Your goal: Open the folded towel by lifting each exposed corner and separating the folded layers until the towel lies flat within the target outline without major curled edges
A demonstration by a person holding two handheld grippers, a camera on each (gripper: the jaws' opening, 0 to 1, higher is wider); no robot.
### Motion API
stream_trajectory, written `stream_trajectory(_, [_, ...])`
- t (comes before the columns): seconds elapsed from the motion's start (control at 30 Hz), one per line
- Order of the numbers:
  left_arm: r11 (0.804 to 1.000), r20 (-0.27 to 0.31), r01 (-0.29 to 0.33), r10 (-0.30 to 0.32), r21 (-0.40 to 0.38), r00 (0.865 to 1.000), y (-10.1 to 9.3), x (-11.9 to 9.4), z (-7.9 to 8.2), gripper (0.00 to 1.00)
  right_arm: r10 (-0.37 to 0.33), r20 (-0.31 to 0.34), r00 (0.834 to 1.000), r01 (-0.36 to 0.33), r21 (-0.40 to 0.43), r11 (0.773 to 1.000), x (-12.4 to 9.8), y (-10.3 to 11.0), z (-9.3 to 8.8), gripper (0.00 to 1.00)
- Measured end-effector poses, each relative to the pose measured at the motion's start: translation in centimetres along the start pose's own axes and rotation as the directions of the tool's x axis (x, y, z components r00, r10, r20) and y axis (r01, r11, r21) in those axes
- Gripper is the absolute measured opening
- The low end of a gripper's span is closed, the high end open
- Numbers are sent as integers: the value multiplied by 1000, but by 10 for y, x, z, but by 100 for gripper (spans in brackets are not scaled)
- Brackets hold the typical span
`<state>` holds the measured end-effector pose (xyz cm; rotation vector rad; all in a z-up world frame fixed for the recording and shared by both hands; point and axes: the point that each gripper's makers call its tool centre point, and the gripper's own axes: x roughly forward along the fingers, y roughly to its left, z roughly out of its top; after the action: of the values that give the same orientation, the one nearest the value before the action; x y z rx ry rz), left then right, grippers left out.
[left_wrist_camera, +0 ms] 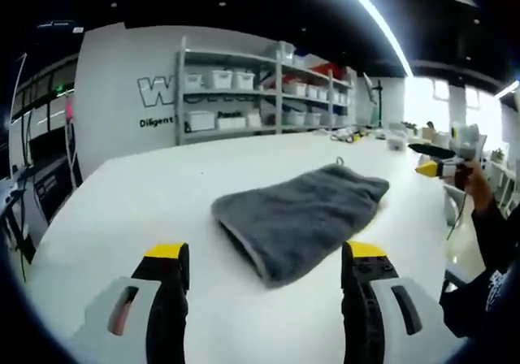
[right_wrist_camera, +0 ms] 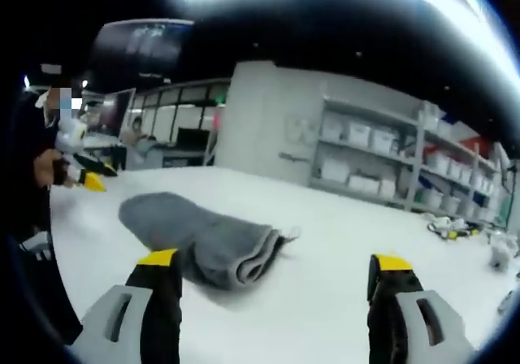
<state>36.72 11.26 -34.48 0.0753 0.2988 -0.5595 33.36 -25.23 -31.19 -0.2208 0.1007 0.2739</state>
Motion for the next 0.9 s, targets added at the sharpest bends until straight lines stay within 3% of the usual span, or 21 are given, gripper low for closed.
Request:
stream_trajectory(0.17, [1000, -23, 25, -24, 5, 999, -8, 5, -8, 70, 14, -10, 1000, -14, 22, 1000, 6, 6, -1, 84])
stream_trajectory(0.27, [999, -35, 39, -40, -18, 999, -12, 11, -13, 69, 32, -16, 999, -31, 37, 999, 12, 12, -1, 73])
stream_trajectory(0.5, [997, -51, 53, -56, -48, 997, -14, 20, -18, 64, 73, -53, 996, -70, 53, 996, 40, 26, -3, 78])
stream_trajectory(0.7, [997, -59, 51, -55, -61, 997, -11, 22, -20, 61, 96, -113, 989, -89, 69, 994, 54, 29, -22, 70])
stream_trajectory(0.9, [996, -66, 50, -55, -70, 996, -9, 25, -23, 59, 97, -175, 980, -89, 54, 995, 56, 27, -44, 68])
